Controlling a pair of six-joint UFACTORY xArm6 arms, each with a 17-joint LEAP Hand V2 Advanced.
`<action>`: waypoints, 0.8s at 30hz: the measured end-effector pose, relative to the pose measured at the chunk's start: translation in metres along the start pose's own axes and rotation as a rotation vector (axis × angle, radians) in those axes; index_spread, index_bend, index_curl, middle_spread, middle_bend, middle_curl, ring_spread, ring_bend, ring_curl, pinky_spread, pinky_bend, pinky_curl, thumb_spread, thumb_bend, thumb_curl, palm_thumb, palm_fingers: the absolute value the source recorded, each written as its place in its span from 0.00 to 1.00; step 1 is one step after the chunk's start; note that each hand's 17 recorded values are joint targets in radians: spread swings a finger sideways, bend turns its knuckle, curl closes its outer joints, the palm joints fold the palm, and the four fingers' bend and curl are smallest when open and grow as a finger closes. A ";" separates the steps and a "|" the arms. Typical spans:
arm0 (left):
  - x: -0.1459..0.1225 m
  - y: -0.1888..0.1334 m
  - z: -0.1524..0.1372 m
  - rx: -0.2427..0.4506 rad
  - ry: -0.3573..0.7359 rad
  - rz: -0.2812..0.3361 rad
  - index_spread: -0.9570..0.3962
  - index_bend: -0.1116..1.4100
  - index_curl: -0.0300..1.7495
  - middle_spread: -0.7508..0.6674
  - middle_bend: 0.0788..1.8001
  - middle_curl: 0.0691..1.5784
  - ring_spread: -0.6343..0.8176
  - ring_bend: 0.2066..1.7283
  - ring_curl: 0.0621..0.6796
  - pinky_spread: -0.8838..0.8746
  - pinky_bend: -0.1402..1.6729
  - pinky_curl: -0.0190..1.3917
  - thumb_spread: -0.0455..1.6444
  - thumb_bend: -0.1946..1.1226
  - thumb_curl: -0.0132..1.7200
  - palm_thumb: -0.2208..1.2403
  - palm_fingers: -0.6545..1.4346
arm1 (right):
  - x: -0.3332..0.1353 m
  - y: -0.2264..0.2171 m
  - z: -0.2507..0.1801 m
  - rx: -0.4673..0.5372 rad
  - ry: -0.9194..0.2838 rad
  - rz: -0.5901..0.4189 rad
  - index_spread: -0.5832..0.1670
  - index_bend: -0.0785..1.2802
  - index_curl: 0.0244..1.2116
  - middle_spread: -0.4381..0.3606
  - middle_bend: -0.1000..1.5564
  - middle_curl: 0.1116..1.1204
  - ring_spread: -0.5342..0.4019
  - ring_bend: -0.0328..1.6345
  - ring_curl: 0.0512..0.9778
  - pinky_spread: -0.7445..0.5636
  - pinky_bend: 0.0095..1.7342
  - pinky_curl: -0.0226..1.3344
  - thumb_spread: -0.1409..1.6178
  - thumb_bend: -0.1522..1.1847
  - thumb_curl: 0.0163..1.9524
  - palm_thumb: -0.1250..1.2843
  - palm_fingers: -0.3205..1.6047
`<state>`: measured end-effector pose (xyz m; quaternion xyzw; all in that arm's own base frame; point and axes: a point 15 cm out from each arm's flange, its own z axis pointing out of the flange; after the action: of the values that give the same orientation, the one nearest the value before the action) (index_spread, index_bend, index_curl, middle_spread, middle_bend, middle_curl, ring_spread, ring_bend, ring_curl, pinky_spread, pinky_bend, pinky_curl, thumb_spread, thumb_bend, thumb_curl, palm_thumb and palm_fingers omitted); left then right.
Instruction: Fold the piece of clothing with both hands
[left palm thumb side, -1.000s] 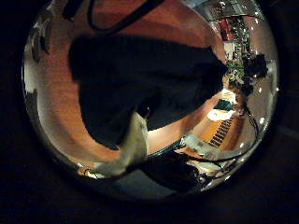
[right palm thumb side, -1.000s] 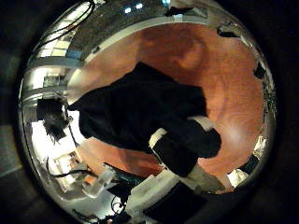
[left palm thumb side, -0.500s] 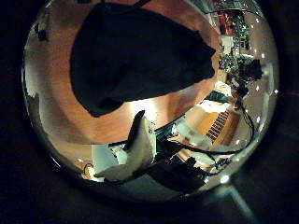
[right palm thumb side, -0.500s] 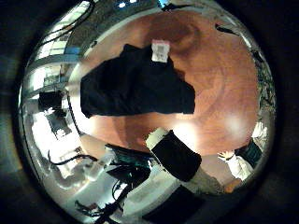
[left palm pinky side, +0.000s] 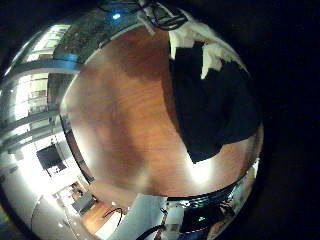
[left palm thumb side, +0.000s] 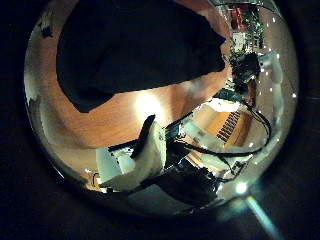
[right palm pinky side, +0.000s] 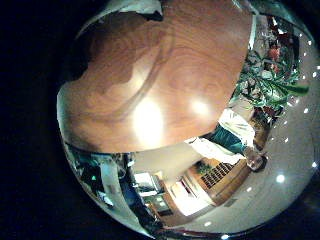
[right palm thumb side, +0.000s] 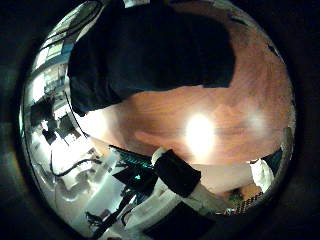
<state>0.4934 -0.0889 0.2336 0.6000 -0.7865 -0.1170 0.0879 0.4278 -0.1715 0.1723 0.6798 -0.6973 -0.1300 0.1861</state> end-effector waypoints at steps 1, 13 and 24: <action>0.001 -0.001 0.001 0.003 -0.001 0.001 0.71 0.19 0.29 0.70 0.06 0.20 0.60 0.36 0.34 0.68 0.30 0.34 0.79 0.14 0.16 0.33 0.36 | 0.000 -0.001 0.004 -0.008 -0.002 0.000 0.31 0.17 0.29 0.50 0.26 0.27 0.57 0.42 0.27 0.84 0.31 0.29 0.75 0.10 0.14 0.38 0.22; 0.007 0.001 0.007 -0.004 0.001 0.014 0.71 0.19 0.27 0.69 0.06 0.18 0.61 0.35 0.32 0.68 0.29 0.32 0.80 0.14 0.16 0.33 0.37 | -0.013 -0.009 0.009 -0.030 0.029 -0.037 0.34 0.18 0.25 0.38 0.32 0.30 0.37 0.57 0.30 0.60 0.41 0.27 0.71 0.13 0.17 0.52 0.58; 0.020 0.023 0.044 -0.015 -0.003 0.039 0.71 0.19 0.26 0.69 0.06 0.17 0.61 0.33 0.31 0.68 0.29 0.30 0.80 0.14 0.16 0.32 0.37 | 0.027 0.002 -0.001 0.004 0.070 0.019 0.20 0.58 0.52 0.28 0.65 0.58 0.31 0.74 0.52 0.36 0.66 0.44 0.71 0.16 0.22 0.74 0.82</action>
<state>0.4547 -0.0984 0.1978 0.5835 -0.7974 -0.1223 0.0933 0.4261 -0.1987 0.1770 0.6776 -0.6972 -0.1031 0.2102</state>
